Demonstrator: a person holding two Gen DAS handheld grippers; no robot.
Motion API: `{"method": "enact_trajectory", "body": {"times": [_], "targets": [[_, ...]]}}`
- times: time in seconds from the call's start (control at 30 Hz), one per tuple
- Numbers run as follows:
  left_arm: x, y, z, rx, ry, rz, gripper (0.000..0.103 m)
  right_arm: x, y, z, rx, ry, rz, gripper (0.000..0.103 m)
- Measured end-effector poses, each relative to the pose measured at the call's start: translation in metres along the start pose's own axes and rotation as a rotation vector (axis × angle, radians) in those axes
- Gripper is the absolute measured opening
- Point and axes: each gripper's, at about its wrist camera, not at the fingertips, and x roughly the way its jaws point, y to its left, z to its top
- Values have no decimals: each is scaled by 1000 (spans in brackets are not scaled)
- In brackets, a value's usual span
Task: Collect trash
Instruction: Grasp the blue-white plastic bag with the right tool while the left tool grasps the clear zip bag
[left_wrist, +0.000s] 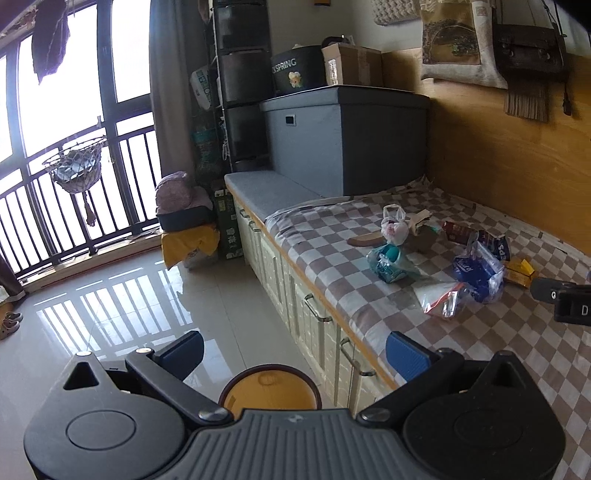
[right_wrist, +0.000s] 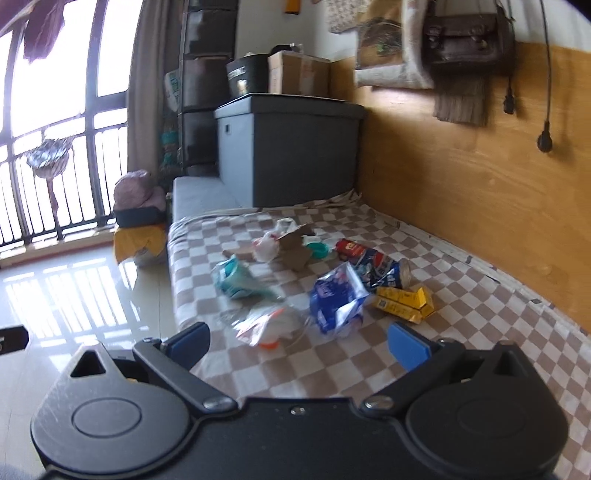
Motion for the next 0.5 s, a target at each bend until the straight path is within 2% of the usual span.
{"method": "enact_trajectory", "body": {"times": [0.27,0.5], "targets": [[41,-49,22,67,23,-43,103,43,-54,15,77,-55,-52,103],[89,-87,17,113,88,-129,103,98,-94,25,141,-109,-24,103]]}}
